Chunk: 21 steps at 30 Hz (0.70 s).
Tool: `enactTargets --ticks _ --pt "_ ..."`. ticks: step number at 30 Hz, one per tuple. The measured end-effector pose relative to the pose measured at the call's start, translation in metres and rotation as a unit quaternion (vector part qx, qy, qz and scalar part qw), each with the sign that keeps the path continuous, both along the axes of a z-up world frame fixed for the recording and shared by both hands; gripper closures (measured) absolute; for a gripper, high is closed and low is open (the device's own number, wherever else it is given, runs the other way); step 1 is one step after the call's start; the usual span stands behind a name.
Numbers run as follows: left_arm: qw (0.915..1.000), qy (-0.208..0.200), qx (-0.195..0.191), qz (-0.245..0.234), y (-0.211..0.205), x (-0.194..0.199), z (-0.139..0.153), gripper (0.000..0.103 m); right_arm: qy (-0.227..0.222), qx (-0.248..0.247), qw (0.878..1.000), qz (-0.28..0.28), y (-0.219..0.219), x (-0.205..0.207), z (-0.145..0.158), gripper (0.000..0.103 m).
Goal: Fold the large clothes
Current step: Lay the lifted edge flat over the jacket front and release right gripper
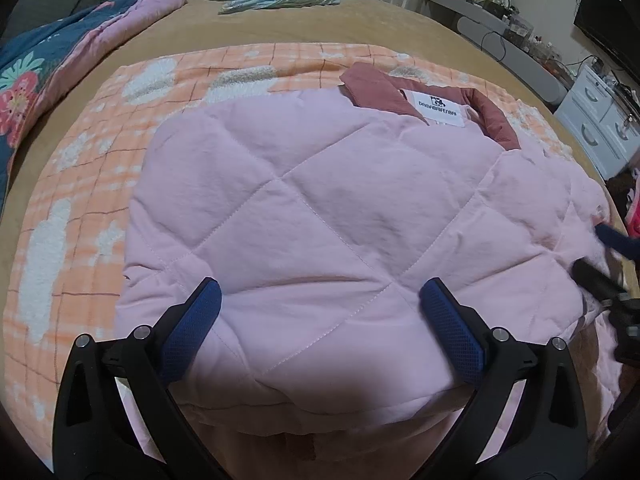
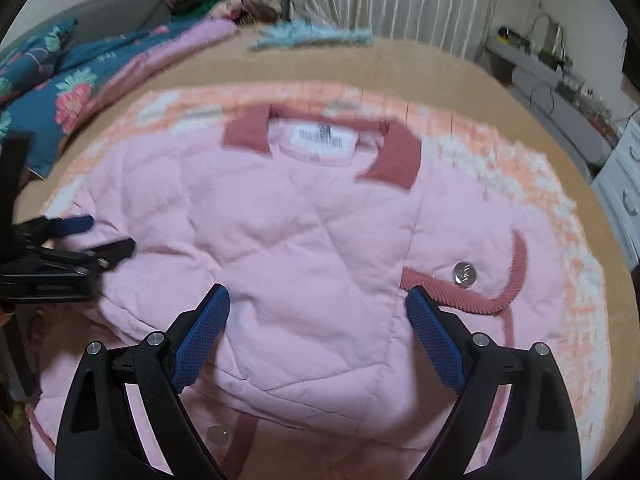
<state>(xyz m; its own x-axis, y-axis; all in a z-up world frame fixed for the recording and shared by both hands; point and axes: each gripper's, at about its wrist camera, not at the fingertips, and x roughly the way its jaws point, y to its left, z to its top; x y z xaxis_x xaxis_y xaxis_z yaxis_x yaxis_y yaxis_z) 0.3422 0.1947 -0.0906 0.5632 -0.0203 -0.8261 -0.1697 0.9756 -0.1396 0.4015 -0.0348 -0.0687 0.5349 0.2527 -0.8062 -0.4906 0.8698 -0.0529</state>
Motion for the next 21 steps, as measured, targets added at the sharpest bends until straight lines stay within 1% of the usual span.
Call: enactTargets --ticks 3,6,8,12,17,21 --pt "1.0 -0.002 0.005 0.002 -0.001 0.0 0.0 0.008 0.024 -0.007 1.0 -0.01 0.001 0.009 -0.022 0.005" --pt "0.9998 -0.006 0.018 0.007 -0.007 -0.004 0.002 0.009 0.027 -0.012 0.999 -0.019 0.004 0.012 -0.034 0.004" --pt "0.9996 -0.011 0.023 0.009 -0.009 -0.008 0.006 0.009 0.026 -0.011 0.999 -0.021 0.004 0.014 -0.036 0.004" --pt "0.9994 -0.021 0.027 0.012 -0.012 -0.017 0.016 0.009 0.029 0.005 0.999 -0.025 0.0 0.018 -0.039 0.004" --pt "0.9993 -0.026 0.018 0.019 -0.012 -0.03 0.027 0.009 0.023 0.008 0.999 -0.035 -0.001 0.016 -0.038 0.004" --pt "0.9992 -0.029 0.015 0.023 -0.012 -0.042 0.034 0.009 0.018 0.02 0.999 -0.046 -0.006 0.007 -0.025 0.004"
